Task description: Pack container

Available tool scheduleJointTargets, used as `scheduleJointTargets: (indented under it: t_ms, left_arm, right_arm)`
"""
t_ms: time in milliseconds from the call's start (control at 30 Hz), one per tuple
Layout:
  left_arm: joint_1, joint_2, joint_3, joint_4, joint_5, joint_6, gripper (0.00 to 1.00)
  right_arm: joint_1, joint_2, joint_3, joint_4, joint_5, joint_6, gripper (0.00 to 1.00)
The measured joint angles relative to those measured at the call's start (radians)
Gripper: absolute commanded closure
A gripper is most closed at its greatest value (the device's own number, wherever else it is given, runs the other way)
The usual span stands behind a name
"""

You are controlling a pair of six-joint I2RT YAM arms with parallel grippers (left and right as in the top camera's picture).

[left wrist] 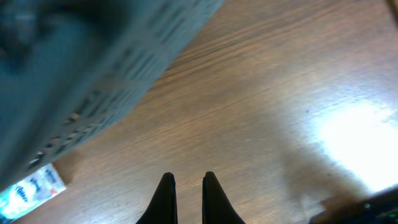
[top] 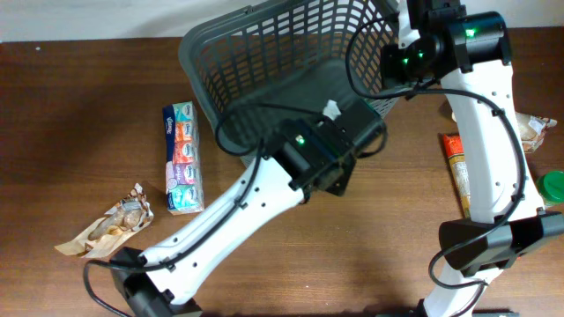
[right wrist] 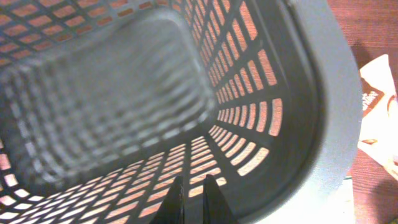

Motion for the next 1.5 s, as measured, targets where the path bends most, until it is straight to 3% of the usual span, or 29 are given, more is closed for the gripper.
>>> scheduleJointTargets:
  t_ms: [1500]
  left_arm:
    - [0.353,0.000,0.000,-0.059,-0.028,0.022,0.98]
  right_arm:
    - [0.000,0.000,0.000,-0.151,0.029,-0.006,0.96]
